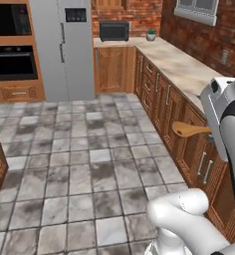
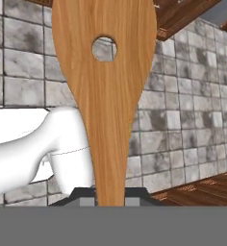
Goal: Organize the utensils by type. Pick up the wooden spoons from the counter and place them in the open cabinet. Then pick up the metallic utensils from the counter and place them in the open drawer.
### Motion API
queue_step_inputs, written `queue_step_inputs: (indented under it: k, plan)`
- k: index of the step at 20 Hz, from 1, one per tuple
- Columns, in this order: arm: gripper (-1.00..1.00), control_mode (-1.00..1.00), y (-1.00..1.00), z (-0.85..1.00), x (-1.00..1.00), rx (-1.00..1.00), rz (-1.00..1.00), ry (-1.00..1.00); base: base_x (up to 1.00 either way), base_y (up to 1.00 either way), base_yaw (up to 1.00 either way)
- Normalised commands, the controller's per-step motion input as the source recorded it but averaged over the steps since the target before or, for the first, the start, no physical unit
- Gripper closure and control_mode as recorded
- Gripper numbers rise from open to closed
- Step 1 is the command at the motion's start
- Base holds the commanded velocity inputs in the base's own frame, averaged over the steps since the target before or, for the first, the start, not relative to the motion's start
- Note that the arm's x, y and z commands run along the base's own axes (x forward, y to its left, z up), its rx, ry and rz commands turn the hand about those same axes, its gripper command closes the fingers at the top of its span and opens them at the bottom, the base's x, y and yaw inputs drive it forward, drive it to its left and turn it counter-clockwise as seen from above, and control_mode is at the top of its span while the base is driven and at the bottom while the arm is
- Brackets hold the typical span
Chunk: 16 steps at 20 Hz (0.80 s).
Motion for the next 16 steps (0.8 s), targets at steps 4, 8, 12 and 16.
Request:
queue_step_inputs:
  k: [4,8,12,16]
  plan:
    - [1.00,1.00,0.00,0.00,0.00,0.00,0.00,0.00,1.00,-0.30,-0.02]
    - [1.00,1.00,0.00,0.00,0.00,0.00,0.00,0.00,1.00,-0.28,-0.03]
    - [1.00,1.00,0.00,0.00,0.00,0.00,0.00,0.00,1.00,-0.37,-0.04]
    - [1.00,1.00,0.00,0.00,0.00,0.00,0.00,0.00,1.00,-0.39,-0.03]
